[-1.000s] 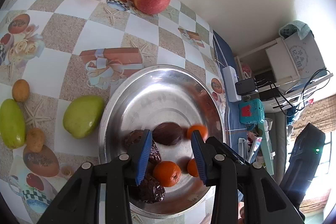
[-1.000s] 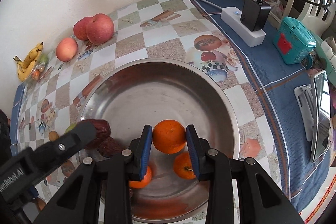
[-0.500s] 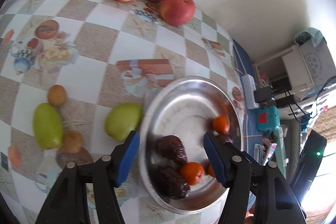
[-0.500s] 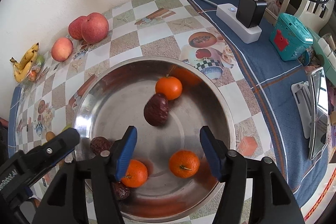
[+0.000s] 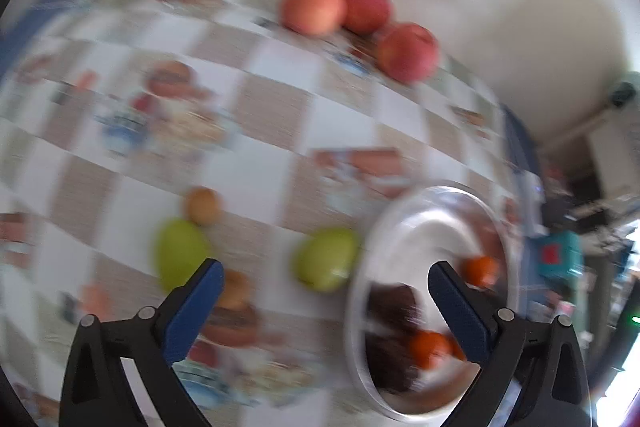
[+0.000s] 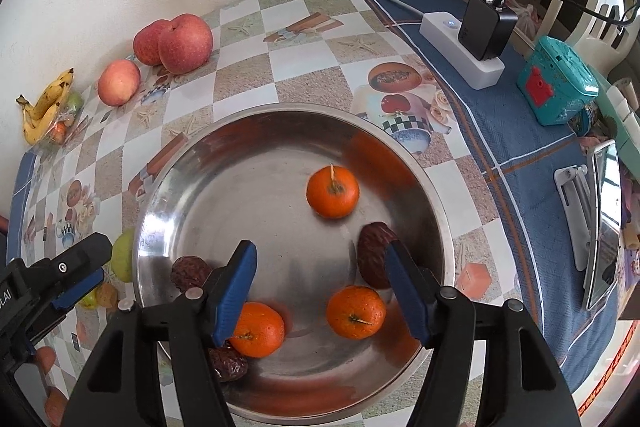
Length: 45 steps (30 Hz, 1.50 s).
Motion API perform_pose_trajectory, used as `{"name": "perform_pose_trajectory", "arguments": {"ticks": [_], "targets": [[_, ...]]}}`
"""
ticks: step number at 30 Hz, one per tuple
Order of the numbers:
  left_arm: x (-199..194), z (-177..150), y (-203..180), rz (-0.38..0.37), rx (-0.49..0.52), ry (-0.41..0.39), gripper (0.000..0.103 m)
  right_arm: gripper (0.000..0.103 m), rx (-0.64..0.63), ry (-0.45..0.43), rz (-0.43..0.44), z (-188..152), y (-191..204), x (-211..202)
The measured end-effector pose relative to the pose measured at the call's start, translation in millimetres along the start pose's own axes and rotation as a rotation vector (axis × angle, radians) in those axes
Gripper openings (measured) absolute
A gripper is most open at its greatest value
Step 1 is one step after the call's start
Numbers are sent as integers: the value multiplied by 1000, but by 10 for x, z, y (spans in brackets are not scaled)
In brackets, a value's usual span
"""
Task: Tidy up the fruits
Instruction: 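Withdraw both tools from the basin toward the green pears, then grasp a green pear with the left tool while the right tool approaches a brown kiwi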
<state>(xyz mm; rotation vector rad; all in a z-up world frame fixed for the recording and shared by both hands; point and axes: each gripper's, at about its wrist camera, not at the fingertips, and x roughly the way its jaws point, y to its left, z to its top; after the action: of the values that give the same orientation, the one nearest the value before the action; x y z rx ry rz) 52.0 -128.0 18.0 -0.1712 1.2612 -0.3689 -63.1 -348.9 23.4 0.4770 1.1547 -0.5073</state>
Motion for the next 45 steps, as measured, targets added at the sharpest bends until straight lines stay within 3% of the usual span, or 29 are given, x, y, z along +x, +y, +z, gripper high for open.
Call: {"name": "perform_pose_trajectory", "arguments": {"ticks": [1,4,5,12,21,29,35,41,45], "targets": [[-10,3,23,30,3,-13,103,68,-5,-3,-1,2,7,-2],[-63,39,161,109,-16,-48,103,90,-20,-23,-22,8,30,-17],[-77,50,208,122,-23,-57,103,92,-23,-39,-29,10,35,-32],[-193,85,493,286,7,-102,103,92,-22,-58,-36,25,29,-44],[-484,129,932,348,-54,-163,103,92,-73,-68,-7,19,275,-62],[-562,48,1260,341,-107,-153,103,92,-216,-53,81,-133,949,-86],[-497,75,1238,299,-130,-153,103,92,-309,-32,103,-285,1385,-77],[-211,96,1141,179,-159,-46,103,92,-328,-16,86,-346,1459,-62],[-55,68,1026,156,-165,-18,102,92,-311,-10,70,-328,1386,-43]]}}
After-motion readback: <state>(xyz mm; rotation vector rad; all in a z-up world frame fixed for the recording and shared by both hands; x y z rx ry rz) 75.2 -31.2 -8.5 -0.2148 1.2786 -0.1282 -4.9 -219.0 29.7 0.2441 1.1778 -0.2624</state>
